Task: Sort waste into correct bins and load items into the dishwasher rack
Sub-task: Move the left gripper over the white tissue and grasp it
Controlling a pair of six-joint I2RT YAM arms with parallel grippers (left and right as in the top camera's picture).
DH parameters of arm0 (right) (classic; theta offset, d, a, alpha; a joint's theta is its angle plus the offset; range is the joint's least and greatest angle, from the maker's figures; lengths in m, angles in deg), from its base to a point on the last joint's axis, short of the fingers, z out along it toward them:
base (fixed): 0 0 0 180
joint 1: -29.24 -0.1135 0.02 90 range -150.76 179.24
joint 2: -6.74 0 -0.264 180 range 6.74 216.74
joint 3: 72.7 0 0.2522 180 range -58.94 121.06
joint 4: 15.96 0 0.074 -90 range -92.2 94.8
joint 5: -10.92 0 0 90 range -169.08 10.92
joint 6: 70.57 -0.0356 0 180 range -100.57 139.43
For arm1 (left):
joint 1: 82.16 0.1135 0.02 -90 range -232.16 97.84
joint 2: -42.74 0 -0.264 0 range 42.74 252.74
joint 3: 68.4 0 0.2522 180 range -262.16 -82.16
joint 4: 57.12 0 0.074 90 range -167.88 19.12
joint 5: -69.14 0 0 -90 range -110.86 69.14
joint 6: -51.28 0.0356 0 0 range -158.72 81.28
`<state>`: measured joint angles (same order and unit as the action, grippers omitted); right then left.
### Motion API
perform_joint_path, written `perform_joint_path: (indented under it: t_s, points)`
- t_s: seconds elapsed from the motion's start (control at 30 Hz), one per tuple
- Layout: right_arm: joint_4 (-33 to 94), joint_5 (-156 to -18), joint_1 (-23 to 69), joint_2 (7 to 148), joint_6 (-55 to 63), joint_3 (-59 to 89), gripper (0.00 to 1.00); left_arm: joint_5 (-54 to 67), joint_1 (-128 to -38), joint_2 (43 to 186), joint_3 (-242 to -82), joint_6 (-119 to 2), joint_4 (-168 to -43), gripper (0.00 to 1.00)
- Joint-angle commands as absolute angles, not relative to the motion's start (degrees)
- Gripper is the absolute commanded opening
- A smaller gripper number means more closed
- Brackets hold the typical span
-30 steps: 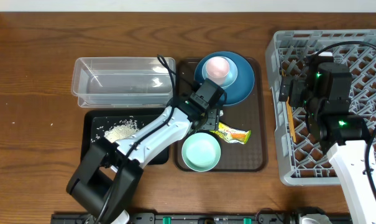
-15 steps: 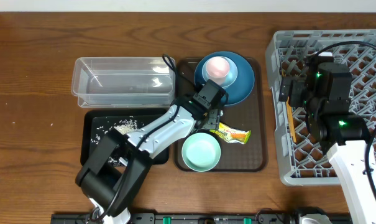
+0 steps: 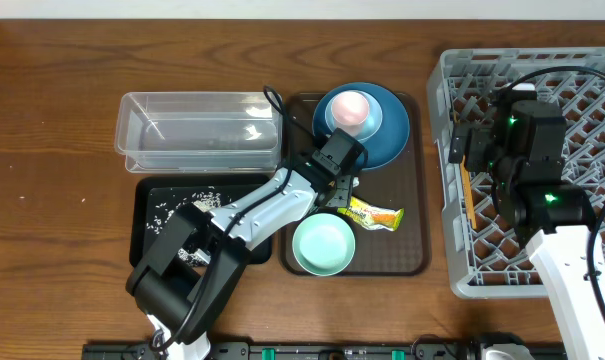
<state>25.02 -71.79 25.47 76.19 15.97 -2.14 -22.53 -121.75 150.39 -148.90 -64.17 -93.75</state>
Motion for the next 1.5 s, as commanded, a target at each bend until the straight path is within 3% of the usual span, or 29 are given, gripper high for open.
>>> perform_joint_path:
  t_s: [0.0, 0.6, 0.7, 0.87, 1.13, 1.43, 1.47]
  points:
    - [25.11, -71.85, 25.1, 76.08, 15.2, -1.62, 0.99, -23.42, -121.78, 151.09, -148.79, -63.82, -93.71, 0.66]
    - [25.28, -71.83, 25.1, 76.08, 15.2, -1.62, 0.99, -23.42, -121.8, 151.09, -146.5, -63.84, -92.9, 0.64]
    - [25.31, -71.83, 25.1, 76.08, 15.2, -1.62, 0.99, -23.42, -121.78, 151.09, -146.5, -63.84, -92.75, 0.59]
    - [25.31, -71.83, 25.1, 76.08, 15.18, -1.62, 0.99, -23.42, -121.78, 151.09, -146.5, -63.82, -92.79, 0.41]
    - [25.33, -71.83, 25.1, 76.08, 15.2, -1.62, 0.99, -23.42, -121.8, 151.09, -146.5, -63.82, -92.86, 0.23]
    - [25.48, -71.83, 25.1, 76.08, 15.2, -1.62, 0.99, -23.42, -121.73, 147.99, -146.56, -61.61, -94.02, 0.19]
    - [25.48, -71.83, 25.1, 76.08, 15.2, -1.62, 0.99, -23.42, -121.73, 147.36, -146.56, -61.61, -94.24, 0.24]
